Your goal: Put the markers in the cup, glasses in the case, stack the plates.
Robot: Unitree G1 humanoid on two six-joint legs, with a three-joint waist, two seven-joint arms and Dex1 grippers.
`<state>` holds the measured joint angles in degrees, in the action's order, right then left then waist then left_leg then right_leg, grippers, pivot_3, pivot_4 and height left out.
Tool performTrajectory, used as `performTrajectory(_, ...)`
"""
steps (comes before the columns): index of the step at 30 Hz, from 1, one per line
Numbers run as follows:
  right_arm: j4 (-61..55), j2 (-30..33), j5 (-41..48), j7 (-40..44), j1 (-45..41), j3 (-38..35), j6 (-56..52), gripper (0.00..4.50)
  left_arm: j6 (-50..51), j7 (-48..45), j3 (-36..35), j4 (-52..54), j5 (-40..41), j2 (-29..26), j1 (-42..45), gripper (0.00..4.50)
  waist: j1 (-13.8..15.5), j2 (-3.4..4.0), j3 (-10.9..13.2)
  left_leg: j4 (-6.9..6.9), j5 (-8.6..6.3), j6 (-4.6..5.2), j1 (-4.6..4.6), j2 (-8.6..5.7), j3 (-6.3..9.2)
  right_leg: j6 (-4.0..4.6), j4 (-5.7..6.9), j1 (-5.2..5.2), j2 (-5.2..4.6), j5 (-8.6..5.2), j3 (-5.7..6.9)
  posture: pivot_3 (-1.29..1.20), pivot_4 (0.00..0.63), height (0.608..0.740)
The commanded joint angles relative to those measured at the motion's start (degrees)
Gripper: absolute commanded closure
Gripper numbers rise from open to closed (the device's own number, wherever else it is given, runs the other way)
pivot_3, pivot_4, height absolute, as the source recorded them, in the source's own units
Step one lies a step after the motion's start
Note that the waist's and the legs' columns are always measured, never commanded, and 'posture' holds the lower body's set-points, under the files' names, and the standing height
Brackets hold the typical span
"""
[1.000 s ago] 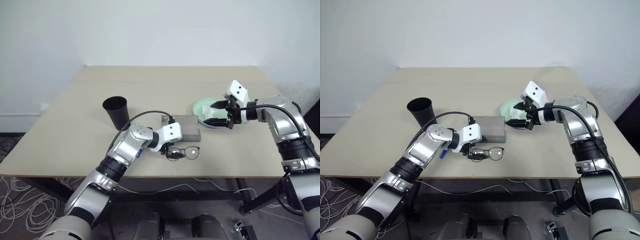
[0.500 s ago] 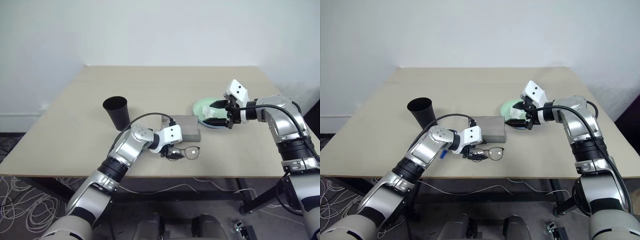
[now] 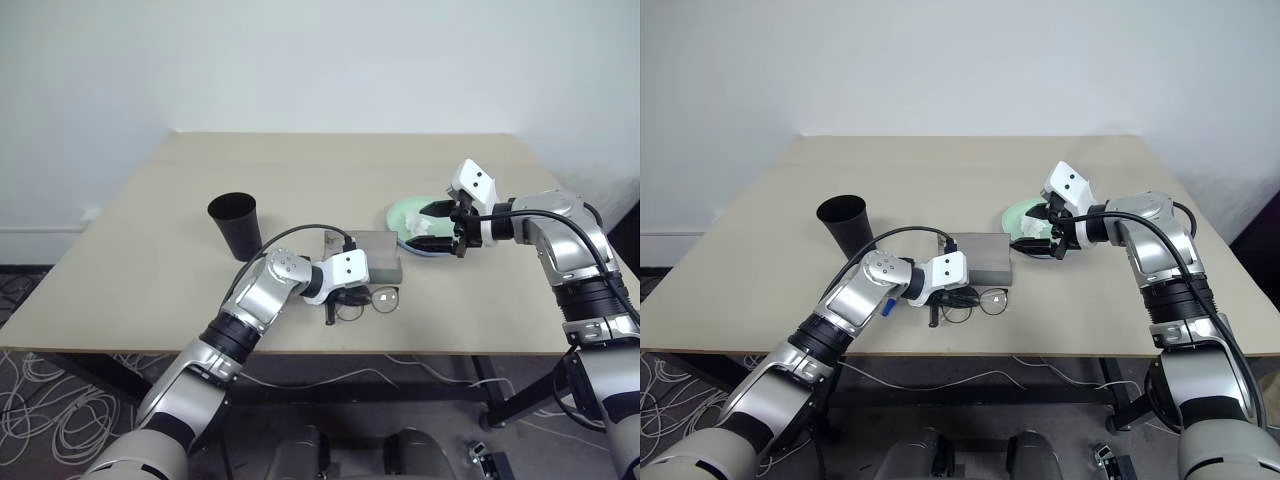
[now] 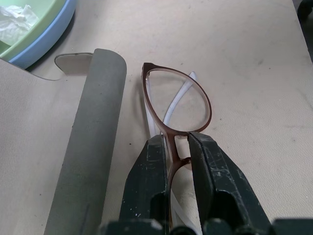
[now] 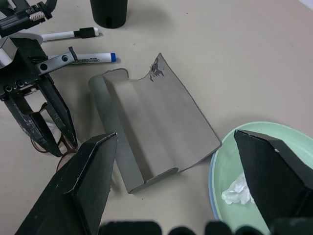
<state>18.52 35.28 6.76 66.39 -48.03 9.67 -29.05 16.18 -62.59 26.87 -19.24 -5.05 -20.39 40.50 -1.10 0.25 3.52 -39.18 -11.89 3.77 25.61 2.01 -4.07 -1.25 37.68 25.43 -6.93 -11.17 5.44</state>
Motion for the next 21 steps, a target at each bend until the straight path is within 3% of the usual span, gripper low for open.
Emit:
performTrajectory(1, -1.08, 0.59, 0.57, -0.03, -1.02, -0.81, 0.40, 0.36, 0.50, -1.17, -1.40, 0.07, 0.89, -0.16, 2.26, 3.86, -0.01, 0.00, 0.00, 0.00, 0.00, 0.00, 0.00, -0.01, 0.00, 0.00, 0.00, 0.00, 0.00, 0.00, 0.00, 0.00, 0.000, 0.700)
performTrajectory(9, 0.04, 0.23, 0.35, -0.14, -1.86, -0.62, 0.81, 0.36, 4.50, -5.00, -4.52, 0.02, 5.00, -1.13, 5.65, 3.86, -0.02, -0.02, 0.01, -0.01, 0.00, 0.01, 0.02, -0.02, -0.01, 0.00, 0.00, 0.01, 0.01, 0.00, -0.01, 0.00, 0.000, 0.700)
performTrajectory(21, 0.43, 0.20, 0.29, -0.12, -2.28, -0.44, 0.84, 0.36, 3.64, -6.05, -4.13, -0.89, 4.11, -1.44, 5.37, 3.86, -0.02, -0.02, 0.01, 0.00, 0.00, 0.01, 0.02, -0.03, -0.02, 0.00, 0.00, 0.01, 0.02, 0.00, -0.01, 0.00, 0.000, 0.700)
